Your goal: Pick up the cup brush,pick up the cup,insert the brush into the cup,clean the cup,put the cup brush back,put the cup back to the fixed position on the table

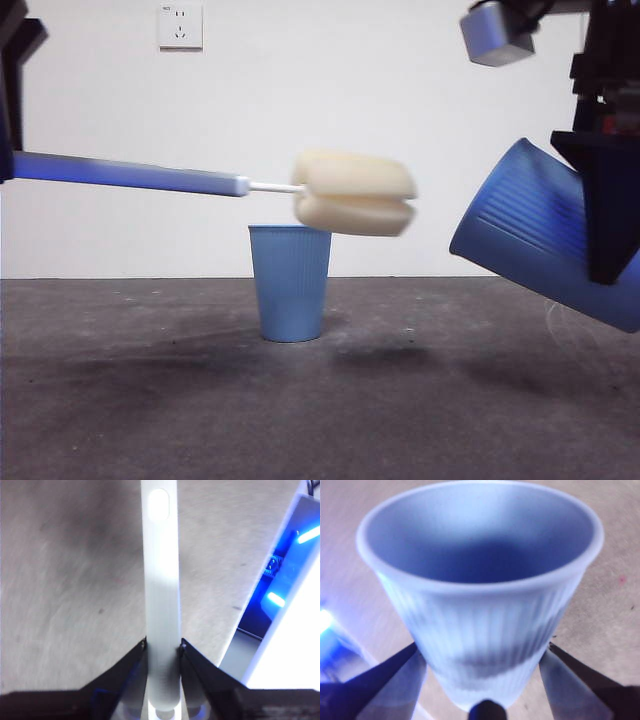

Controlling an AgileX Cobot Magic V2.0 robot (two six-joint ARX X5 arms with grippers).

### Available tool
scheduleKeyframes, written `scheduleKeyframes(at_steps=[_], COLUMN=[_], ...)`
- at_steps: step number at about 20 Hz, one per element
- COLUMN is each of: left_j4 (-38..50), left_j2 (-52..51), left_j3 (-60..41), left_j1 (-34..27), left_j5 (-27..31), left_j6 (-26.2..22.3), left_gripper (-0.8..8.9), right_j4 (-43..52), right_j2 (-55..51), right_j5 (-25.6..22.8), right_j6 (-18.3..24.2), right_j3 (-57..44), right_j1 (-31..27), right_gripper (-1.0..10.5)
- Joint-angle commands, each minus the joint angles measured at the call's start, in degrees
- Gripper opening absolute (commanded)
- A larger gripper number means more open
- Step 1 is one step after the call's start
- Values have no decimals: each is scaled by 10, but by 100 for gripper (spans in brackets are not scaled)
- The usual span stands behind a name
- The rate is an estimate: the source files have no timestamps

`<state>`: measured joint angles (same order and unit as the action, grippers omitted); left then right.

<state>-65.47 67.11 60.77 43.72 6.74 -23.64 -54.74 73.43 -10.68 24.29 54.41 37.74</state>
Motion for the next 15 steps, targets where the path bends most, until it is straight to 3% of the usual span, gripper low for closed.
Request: scheduleKeyframes(at_steps=[1,4,15], left_j4=[1,-10,1], left_j2=[5,5,58], left_j3=[-2,-2,-2], left_j1=[23,39,82], left_j5=[4,4,-23], left_j6=[-11,-15,-17], left_gripper=[-9,-9,-9], right_j4=[-24,-42,-17], right_j2=[5,10,81], right_j5=[-38,-83,-138], right_j6=[24,30,53], right_j3=[5,6,14], right_j1=[39,76,158], right_gripper=[-13,-13,-13])
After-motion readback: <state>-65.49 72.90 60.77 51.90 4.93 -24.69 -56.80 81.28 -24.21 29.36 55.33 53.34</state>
